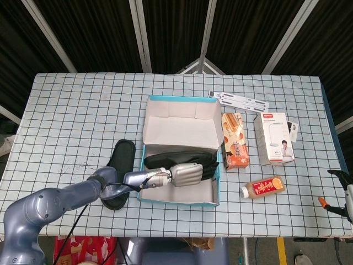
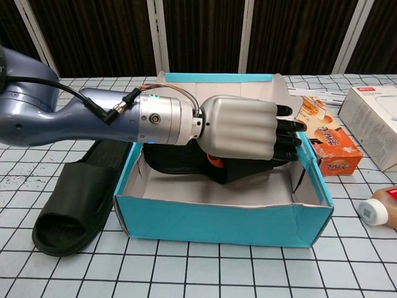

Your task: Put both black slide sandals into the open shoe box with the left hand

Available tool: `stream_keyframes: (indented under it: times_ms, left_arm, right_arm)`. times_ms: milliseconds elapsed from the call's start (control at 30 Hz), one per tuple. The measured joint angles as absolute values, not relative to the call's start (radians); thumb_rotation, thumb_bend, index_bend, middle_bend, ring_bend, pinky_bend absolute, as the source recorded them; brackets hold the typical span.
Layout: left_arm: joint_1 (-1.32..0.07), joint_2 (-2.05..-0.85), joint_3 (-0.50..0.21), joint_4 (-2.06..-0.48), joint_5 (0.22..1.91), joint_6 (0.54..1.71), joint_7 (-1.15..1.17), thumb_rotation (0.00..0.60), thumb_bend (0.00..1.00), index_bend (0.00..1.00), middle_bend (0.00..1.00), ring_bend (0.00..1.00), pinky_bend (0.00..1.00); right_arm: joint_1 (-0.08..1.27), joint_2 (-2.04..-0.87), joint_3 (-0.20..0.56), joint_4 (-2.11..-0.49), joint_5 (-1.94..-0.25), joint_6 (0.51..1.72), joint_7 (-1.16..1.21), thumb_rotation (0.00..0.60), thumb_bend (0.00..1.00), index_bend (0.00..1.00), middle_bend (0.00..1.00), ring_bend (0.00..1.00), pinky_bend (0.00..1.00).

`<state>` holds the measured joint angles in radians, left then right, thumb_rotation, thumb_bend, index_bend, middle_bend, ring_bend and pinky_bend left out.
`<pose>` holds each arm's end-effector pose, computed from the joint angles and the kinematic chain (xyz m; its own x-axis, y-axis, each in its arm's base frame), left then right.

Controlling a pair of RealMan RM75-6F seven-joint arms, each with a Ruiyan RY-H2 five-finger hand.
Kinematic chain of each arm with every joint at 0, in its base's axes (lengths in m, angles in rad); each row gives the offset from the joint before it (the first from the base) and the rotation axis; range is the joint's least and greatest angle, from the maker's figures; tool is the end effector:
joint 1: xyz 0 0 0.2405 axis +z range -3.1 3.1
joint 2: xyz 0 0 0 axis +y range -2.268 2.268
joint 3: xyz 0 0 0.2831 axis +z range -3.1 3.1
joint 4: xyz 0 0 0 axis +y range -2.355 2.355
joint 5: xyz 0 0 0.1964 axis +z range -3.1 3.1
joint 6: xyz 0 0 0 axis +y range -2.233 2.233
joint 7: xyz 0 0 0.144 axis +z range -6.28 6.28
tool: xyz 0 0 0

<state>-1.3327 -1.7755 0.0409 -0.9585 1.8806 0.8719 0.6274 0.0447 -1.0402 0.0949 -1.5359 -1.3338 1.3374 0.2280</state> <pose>0.0069 0.3722 -0.0997 0.5256 -0.8062 0.2716 -0.5197 -0.5571 -0.6477 -0.3806 -0.1744 0.2195 0.2865 -0.0618 0.9561 -0.9307 0.2192 0.2930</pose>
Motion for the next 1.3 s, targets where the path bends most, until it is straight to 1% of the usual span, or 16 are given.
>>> stream_keyframes:
  times_ms: [67,267,500,700,800,1000,1067,1167,1300]
  left_arm:
    - [-1.332,-1.764,0.037,-0.98,1.877,0.864,0.643,0.406,0.2,0.03,0.06,0.04,0.17]
    - [-1.328,-1.724,0.017,-1.05,1.858,0.848,0.683,0.377,0.2,0.03,0.06,0.04,0.17]
    - [-1.324,-1.664,-0.003,-1.157,1.84,0.822,0.737,0.379,0.2,0.03,0.07,0.04,0.17]
    - [-1.316,-1.584,-0.02,-1.29,1.827,0.808,0.779,0.378,0.2,0.03,0.08,0.04,0.17]
    - [-1.305,-1.537,-0.038,-1.373,1.814,0.816,0.791,0.37,0.2,0.03,0.11,0.04,0.17]
    - [-1.249,-1.422,-0.095,-1.559,1.762,0.888,0.815,0.367,0.2,0.03,0.17,0.05,0.15]
    - [-1.214,-1.372,-0.11,-1.63,1.712,0.902,0.849,0.365,0.2,0.03,0.19,0.05,0.15]
    - [-1.151,-1.293,-0.122,-1.755,1.601,0.927,0.93,0.362,0.2,0.05,0.19,0.05,0.14]
    - [-1.024,-1.144,-0.108,-1.987,1.44,1.005,1.008,0.364,0.2,0.05,0.19,0.05,0.14]
  right_arm:
    - [0.045,-1.041,0.095,-1.535,-1.333,1.335,0.228,0.6,0.23,0.26,0.25,0.26,0.21]
    - [0.047,-1.041,0.096,-1.535,-1.331,1.332,0.228,0.6,0.23,0.26,0.25,0.26,0.21]
    - [0.046,-1.042,0.095,-1.537,-1.329,1.331,0.225,0.6,0.23,0.26,0.25,0.26,0.21]
    - [0.047,-1.04,0.096,-1.536,-1.327,1.327,0.229,0.6,0.23,0.26,0.25,0.26,0.21]
    - [0.046,-1.039,0.096,-1.537,-1.327,1.329,0.229,0.6,0.23,0.26,0.25,0.26,0.21]
    - [0.046,-1.038,0.096,-1.543,-1.325,1.328,0.222,0.6,0.23,0.26,0.25,0.26,0.21]
    - [0.046,-1.039,0.095,-1.545,-1.324,1.328,0.219,0.6,0.23,0.26,0.25,0.26,0.21]
    - [0.045,-1.037,0.096,-1.548,-1.324,1.331,0.22,0.6,0.23,0.26,0.25,0.26,0.21]
    - [0.043,-1.035,0.096,-1.555,-1.326,1.336,0.215,0.6,0.23,0.26,0.25,0.26,0.21]
